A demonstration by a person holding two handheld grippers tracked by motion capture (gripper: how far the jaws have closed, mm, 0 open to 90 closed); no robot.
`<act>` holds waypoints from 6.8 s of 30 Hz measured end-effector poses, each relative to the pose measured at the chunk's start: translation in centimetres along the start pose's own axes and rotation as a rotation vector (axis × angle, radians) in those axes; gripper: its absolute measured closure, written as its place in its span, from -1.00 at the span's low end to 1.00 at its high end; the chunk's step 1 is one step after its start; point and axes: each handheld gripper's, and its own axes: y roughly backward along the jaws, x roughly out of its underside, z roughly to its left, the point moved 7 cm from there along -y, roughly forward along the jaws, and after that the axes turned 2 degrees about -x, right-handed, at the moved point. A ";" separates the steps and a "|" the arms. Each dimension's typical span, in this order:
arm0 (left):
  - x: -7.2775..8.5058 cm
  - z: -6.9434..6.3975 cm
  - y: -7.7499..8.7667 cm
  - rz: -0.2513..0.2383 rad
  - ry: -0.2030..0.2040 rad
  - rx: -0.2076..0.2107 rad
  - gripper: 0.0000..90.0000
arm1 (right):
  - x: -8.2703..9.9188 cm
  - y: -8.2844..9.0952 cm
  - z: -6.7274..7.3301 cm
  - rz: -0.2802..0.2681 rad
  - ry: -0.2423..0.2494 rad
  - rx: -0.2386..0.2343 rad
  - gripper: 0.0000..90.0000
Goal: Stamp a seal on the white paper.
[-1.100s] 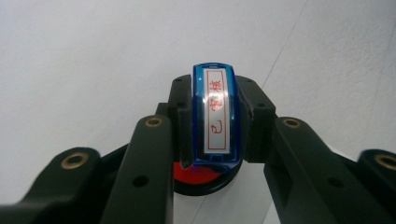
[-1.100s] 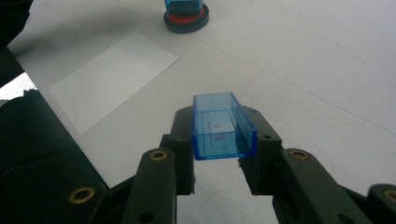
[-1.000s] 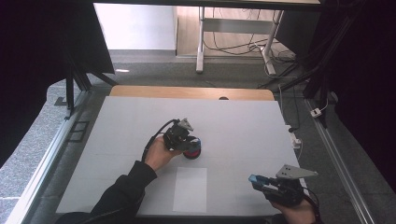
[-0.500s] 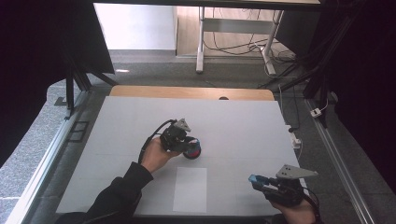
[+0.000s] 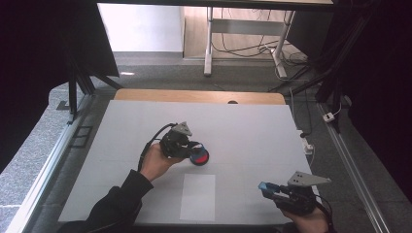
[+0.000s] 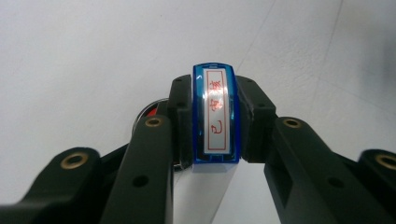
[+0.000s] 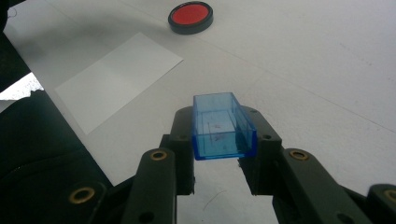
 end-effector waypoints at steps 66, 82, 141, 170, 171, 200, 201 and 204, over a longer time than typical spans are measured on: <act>3.8 -7.2 1.0 0.015 -0.043 0.097 0.56 | 0.1 0.3 0.3 -0.012 -0.010 -0.036 0.52; 5.4 -6.8 -1.5 0.079 -0.021 0.092 0.56 | 0.2 0.2 0.4 -0.007 -0.010 -0.038 0.52; 6.3 -7.4 -2.6 0.103 -0.052 0.028 0.56 | 0.2 0.2 0.4 0.002 -0.006 -0.037 0.52; 6.4 -6.8 -2.6 0.098 -0.017 0.081 0.56 | 0.2 0.2 0.4 0.002 -0.006 -0.037 0.52; 6.3 -6.8 -2.6 0.099 -0.019 0.087 0.56 | 0.2 0.2 0.4 0.002 -0.006 -0.038 0.52; 5.6 -6.8 -1.5 0.082 -0.012 0.114 0.55 | 0.2 0.2 0.5 0.001 0.001 -0.041 0.51; 5.6 -6.8 -1.4 0.079 -0.015 0.113 0.55 | 0.2 0.2 0.5 0.001 0.001 -0.042 0.51; 5.3 -6.9 -1.1 0.065 -0.019 0.112 0.55 | 0.2 0.2 0.5 0.004 0.004 -0.041 0.51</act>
